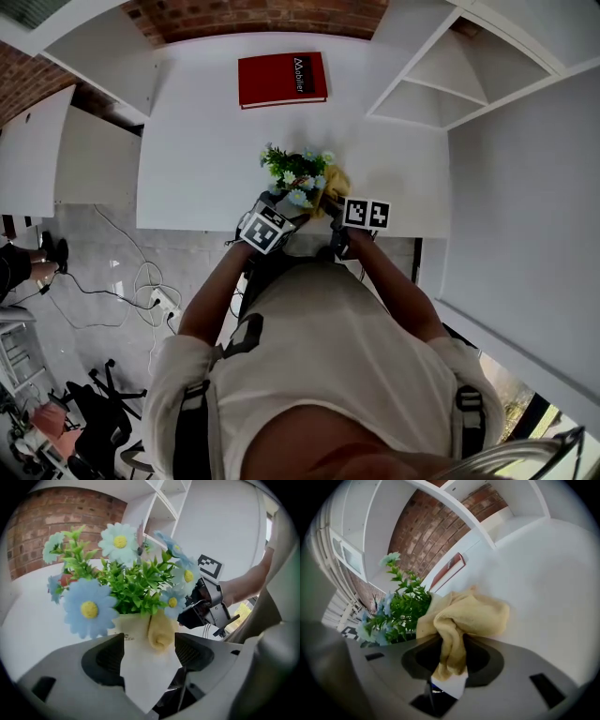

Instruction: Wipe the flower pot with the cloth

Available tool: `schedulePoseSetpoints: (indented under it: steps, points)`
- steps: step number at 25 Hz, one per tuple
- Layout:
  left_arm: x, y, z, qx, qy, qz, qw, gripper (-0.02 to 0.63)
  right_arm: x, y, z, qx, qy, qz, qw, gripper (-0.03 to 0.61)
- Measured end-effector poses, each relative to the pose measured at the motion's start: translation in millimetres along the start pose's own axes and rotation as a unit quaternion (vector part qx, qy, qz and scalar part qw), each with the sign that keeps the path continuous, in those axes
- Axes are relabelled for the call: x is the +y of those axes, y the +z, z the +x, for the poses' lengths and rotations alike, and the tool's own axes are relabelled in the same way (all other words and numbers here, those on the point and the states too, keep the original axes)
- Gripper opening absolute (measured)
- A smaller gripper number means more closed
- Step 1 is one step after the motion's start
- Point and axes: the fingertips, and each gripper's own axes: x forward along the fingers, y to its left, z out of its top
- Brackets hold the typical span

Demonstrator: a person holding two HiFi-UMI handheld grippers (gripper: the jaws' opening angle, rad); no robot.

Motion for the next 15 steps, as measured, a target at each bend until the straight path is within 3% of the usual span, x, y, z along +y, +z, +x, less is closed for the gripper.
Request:
schedulePoseSetpoints:
  steps: [4,6,10,15]
  points:
    - [48,-1,-24,0.002,0.040,0.006,0.9992,0.345,2,5,-1,-0.005,-0.006,0.005,1.000,0.130]
    - [70,8,-33,0.001,0.045,0.036,0.9983,0.345,2,8,-3,-0.006,-0.007,0.002,1.000,0.130]
    - [74,32,-32,-0.018,-0.003,0.113,0.9934,0.345,2,16,-15,-0.017,-0.011,0.010,1.000,0.130]
    - [64,40,-20,-0.024,-0.043,0.136,0.9895,0.345,28,31,-24,-0.035,0.021,0.002,0.999,0.130]
